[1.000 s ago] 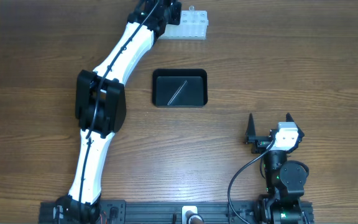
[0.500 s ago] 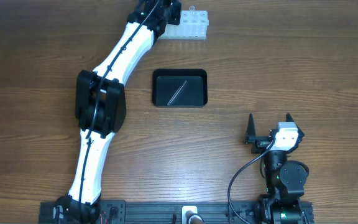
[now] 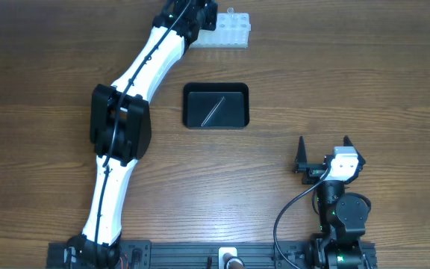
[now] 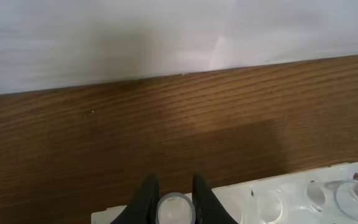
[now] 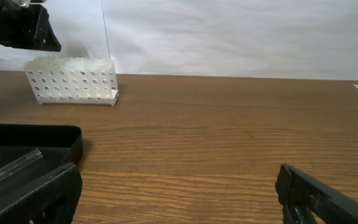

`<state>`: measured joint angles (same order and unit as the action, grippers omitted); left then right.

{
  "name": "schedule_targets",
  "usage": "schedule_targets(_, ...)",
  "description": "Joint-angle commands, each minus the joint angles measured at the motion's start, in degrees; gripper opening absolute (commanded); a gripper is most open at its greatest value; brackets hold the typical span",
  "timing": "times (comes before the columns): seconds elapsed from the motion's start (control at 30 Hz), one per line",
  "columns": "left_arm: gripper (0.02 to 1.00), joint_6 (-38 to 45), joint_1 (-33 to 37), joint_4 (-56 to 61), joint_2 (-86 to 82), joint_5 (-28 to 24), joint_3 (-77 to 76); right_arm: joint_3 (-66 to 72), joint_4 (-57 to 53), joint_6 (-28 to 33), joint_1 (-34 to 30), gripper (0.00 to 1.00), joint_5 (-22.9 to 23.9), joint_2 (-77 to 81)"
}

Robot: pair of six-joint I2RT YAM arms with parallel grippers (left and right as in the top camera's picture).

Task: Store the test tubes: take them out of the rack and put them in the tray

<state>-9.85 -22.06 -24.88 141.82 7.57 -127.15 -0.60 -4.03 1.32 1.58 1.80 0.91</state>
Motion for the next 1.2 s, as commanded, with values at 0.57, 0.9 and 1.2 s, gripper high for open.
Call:
schedule_targets(0.57,0.038,0.46,0.04,-0.44,-12.61,0.92,-0.76,0.28,-0.17,-0.42,0.33,0.993,-0.48,-0.63)
schedule_targets(0.9,0.038,-2.01,0.02,-9.77,-20.68,0.76,-0.76,0.28,-0.17,-0.42,0.33,0.991,-0.48,-0.63)
schedule_targets(1.2,0.038,-7.78,0.02,-33.88,-23.93,-5.73,-0.74,0.28,-0.17,-0.42,0.33,0.991,-0.50,-0.63)
